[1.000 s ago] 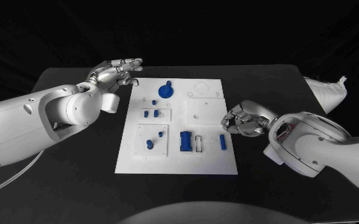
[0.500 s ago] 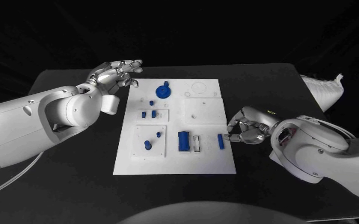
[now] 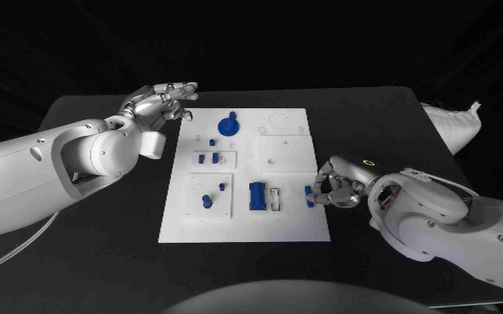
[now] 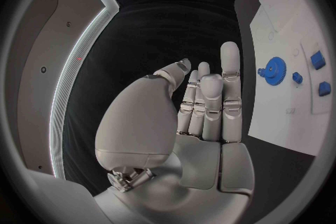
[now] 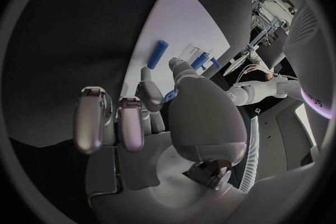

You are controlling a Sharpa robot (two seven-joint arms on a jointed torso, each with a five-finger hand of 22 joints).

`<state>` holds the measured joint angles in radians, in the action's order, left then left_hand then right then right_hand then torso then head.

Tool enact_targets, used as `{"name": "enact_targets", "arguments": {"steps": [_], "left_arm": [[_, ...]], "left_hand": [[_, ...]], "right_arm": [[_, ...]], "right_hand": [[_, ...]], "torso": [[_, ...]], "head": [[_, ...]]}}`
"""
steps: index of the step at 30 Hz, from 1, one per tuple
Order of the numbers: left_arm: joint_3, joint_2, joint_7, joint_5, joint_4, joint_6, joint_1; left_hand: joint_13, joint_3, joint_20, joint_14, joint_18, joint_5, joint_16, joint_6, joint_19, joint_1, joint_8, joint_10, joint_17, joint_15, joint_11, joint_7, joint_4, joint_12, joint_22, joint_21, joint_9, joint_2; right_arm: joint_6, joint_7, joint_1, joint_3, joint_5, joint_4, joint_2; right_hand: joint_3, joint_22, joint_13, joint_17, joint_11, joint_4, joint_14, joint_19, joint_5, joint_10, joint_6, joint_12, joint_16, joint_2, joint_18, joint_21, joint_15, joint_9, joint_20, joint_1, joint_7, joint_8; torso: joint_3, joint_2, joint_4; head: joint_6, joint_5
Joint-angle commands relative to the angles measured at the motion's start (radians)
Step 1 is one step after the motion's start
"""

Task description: Assemble the parts on the task board

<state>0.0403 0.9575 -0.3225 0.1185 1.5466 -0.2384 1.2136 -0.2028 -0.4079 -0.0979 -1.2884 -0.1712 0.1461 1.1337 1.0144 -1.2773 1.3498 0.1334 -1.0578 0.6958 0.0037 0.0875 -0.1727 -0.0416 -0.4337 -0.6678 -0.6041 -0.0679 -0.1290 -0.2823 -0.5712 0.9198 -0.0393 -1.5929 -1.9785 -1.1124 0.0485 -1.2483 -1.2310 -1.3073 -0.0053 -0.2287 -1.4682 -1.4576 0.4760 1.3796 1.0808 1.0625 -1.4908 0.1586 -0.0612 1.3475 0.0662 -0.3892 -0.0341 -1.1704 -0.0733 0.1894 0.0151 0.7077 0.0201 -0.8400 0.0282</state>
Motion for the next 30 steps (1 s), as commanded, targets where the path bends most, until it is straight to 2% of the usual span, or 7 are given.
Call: {"name": "enact_targets", "arguments": {"steps": [1,13,19,28,30], "left_arm": [[0.000,-0.001,-0.004,-0.006,0.003,0.020,0.000],[0.000,0.001,-0.004,-0.006,0.003,0.020,0.000],[0.000,0.003,-0.004,-0.006,0.004,0.021,0.000],[0.000,0.005,-0.003,-0.006,0.005,0.021,0.000],[0.000,0.005,-0.003,-0.006,0.005,0.021,0.000]], "left_hand": [[-0.001,-0.002,-0.004,0.006,-0.011,0.001,-0.004,-0.002,0.000,0.006,0.004,0.007,-0.001,0.000,0.000,0.004,0.003,-0.006,0.001,0.004,-0.001,0.005],[-0.001,-0.001,-0.004,0.006,-0.010,0.002,-0.003,-0.003,0.000,0.003,0.005,0.008,-0.002,0.000,0.001,0.003,0.002,-0.009,0.001,0.005,0.000,0.005],[-0.001,-0.001,-0.004,0.006,-0.010,0.002,-0.003,-0.004,0.000,0.003,0.005,0.008,-0.002,0.000,0.001,0.003,0.002,-0.009,0.001,0.005,0.000,0.004],[-0.001,-0.001,-0.004,0.006,-0.010,0.002,-0.003,-0.004,0.000,0.003,0.005,0.008,-0.002,0.000,0.001,0.003,0.002,-0.009,0.001,0.005,0.000,0.004],[-0.001,-0.001,-0.004,0.006,-0.010,0.002,-0.003,-0.004,0.000,0.003,0.005,0.008,-0.002,0.000,0.001,0.003,0.002,-0.009,0.001,0.005,0.000,0.004]], "right_arm": [[0.010,-0.021,-0.004,0.000,-0.061,0.007,0.013],[0.062,-0.031,-0.014,0.000,-0.094,0.036,0.047],[0.087,-0.035,-0.018,0.000,-0.131,0.041,0.058],[0.115,-0.039,-0.023,0.000,-0.173,0.050,0.079],[0.124,-0.039,-0.025,0.000,-0.186,0.051,0.082]], "right_hand": [[-0.007,-0.003,-0.003,-0.149,-0.001,0.000,-0.079,-0.005,0.003,0.008,0.008,0.006,-0.003,-0.012,-0.008,0.007,0.008,-0.003,0.004,-0.002,0.001,0.006],[-0.013,-0.004,-0.005,-0.151,-0.001,0.019,-0.079,-0.006,-0.021,0.007,0.000,0.008,-0.004,-0.031,-0.007,0.007,0.009,-0.013,0.006,-0.049,0.001,0.009],[-0.023,-0.006,-0.001,-0.151,-0.002,0.024,-0.079,-0.006,-0.052,0.005,0.001,0.003,-0.003,-0.036,-0.007,0.008,0.010,-0.019,0.007,-0.060,0.001,0.012],[-0.041,-0.009,0.001,-0.152,-0.003,0.036,-0.079,-0.007,-0.116,0.006,0.001,0.001,-0.003,-0.041,-0.006,0.010,0.010,-0.029,0.007,-0.079,0.002,0.017],[-0.036,-0.010,0.002,-0.152,-0.003,0.049,-0.079,-0.007,-0.158,0.005,0.001,0.000,-0.003,-0.048,-0.006,0.010,0.012,-0.032,0.008,-0.102,0.003,0.017]], "torso": [[-0.0002,0.000,-0.0030],[0.0005,0.001,-0.0064],[0.0016,0.001,-0.0084],[0.0022,0.001,-0.0107],[0.0021,0.002,-0.0116]], "head": [[0.001,0.002],[-0.003,0.003],[-0.007,0.004],[-0.007,0.006],[-0.007,0.006]]}}
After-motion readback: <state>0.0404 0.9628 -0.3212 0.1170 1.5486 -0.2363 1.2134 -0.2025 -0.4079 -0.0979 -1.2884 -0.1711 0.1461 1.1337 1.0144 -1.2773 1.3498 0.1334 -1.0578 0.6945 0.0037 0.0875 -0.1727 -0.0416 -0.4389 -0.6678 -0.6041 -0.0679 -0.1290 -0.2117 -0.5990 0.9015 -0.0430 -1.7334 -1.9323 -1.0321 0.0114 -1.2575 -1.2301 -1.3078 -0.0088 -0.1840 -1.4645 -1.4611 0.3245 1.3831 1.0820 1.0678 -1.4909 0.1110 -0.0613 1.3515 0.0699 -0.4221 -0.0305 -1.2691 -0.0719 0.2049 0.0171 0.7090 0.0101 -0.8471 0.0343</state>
